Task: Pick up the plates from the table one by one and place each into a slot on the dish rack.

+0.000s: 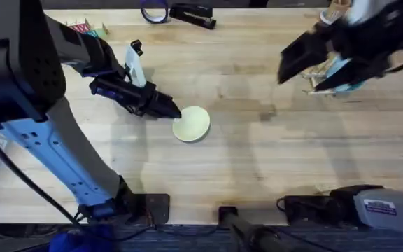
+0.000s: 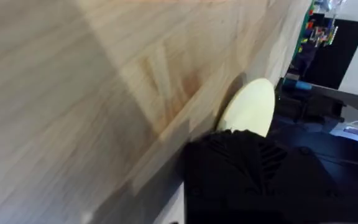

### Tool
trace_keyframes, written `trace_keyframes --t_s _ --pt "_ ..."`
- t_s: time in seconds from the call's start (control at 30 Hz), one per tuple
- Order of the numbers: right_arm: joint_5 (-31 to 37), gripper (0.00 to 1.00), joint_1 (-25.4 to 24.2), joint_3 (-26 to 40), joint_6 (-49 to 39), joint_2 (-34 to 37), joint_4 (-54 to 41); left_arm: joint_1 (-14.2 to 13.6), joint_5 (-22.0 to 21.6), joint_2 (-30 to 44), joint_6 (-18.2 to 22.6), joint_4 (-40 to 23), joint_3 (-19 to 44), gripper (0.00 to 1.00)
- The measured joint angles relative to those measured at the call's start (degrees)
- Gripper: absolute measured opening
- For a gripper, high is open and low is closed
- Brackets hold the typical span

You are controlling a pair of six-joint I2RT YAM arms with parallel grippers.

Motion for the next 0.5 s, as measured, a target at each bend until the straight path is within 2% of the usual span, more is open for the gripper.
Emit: trace_keyframes --t_s 0.17,0.5 --pt "-0.7 0.996 6.9 -4.4 3.4 0.3 3.6 -0.5 0.0 0.0 -0.7 0.4 0.2 0.041" --pt "-1.8 0.996 23.7 -9.7 14.5 0.6 12.7 -0.6 0.0 0.0 -0.7 0.4 0.2 0.042"
